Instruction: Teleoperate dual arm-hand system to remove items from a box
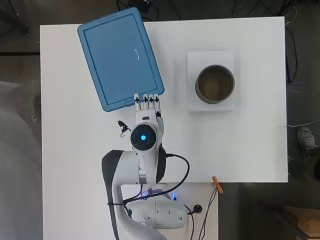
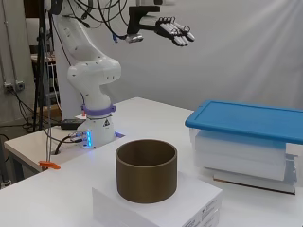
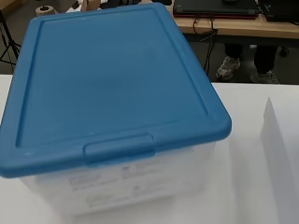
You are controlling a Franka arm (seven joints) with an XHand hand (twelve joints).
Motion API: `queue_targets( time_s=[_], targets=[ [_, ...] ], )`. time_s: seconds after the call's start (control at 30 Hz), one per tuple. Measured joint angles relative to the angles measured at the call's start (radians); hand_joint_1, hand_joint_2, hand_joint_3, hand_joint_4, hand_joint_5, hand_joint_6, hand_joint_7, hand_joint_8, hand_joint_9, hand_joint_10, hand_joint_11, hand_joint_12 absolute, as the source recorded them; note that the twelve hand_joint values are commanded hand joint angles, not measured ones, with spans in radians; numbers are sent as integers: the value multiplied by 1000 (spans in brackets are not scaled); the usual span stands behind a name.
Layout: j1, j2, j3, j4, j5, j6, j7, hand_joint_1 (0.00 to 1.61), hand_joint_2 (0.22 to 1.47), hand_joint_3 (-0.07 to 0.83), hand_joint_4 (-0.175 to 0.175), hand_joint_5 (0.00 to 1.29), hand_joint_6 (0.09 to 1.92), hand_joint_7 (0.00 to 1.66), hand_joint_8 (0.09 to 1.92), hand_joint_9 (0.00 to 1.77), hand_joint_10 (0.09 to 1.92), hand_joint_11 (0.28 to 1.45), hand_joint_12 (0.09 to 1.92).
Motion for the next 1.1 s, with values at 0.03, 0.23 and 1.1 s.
queue_targets(
  time_s=[0.03,0.23,1.1],
  targets=[
    [0,42,8,41,-3,3,1,107,877,-6,77,351,87,544,87,546,87,477,87],
    [6,214,81,186,-45,34,9,110,836,-14,83,293,87,403,87,424,87,442,87],
    [43,323,117,-187,-740,564,-86,2,817,6,117,228,87,372,87,405,87,373,87]
  ],
)
